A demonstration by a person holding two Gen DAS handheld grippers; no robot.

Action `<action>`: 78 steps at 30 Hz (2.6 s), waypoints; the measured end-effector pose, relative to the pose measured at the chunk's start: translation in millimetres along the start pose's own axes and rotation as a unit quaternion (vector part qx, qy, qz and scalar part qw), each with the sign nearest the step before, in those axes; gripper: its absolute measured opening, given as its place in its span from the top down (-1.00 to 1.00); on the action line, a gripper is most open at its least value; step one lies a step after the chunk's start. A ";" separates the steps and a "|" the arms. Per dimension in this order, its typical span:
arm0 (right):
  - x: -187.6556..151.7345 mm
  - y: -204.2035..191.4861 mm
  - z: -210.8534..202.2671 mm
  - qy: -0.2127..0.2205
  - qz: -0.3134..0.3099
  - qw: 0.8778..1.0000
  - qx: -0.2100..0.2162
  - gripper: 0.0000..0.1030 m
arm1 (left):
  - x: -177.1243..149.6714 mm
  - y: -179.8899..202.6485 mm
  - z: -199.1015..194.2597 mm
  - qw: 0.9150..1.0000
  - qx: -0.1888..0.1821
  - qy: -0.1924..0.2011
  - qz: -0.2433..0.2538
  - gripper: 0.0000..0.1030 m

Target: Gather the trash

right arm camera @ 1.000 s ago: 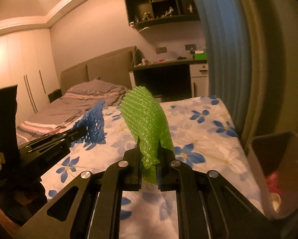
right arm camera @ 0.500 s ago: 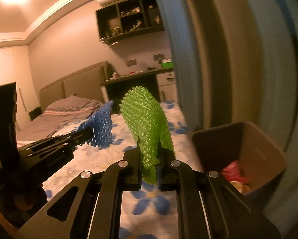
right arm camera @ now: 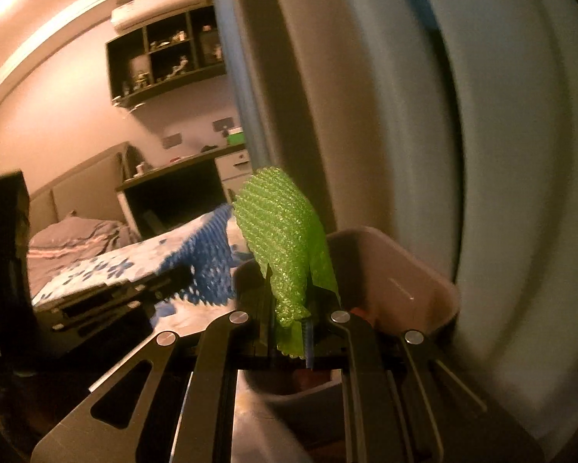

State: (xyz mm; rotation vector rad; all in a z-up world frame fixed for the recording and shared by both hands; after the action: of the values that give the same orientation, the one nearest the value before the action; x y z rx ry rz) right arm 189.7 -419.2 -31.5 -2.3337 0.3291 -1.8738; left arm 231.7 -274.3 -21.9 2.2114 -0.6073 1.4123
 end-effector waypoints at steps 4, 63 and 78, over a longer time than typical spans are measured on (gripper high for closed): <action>-3.6 11.4 5.7 -0.002 0.007 1.000 -0.010 0.76 | -7.8 12.6 19.1 1.000 -0.024 -0.007 0.007 0.84; -52.9 -99.5 -112.5 0.001 -0.092 0.996 0.002 -0.89 | -85.4 -68.9 -234.7 0.954 0.291 0.048 -0.046 -0.89; -57.8 -118.0 -121.6 0.008 -0.109 0.994 0.016 -0.89 | -92.2 -66.8 -244.2 0.956 0.287 0.044 -0.049 -0.89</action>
State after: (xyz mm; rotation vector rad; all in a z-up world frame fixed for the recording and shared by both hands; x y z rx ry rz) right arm 69.7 -286.4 -31.4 -2.4208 0.0472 -1.9741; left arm 59.2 -67.3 -22.7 2.5387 -0.0461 1.7902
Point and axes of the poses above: each gripper's, at about its wrist camera, not at the fingertips, and z roughly the way its jaws point, y to its right, x to its top, the point moved 3 cm from there along z, roughly the way its jaws point, and after that the axes turned 7 degrees about y, right-handed, at the moved point
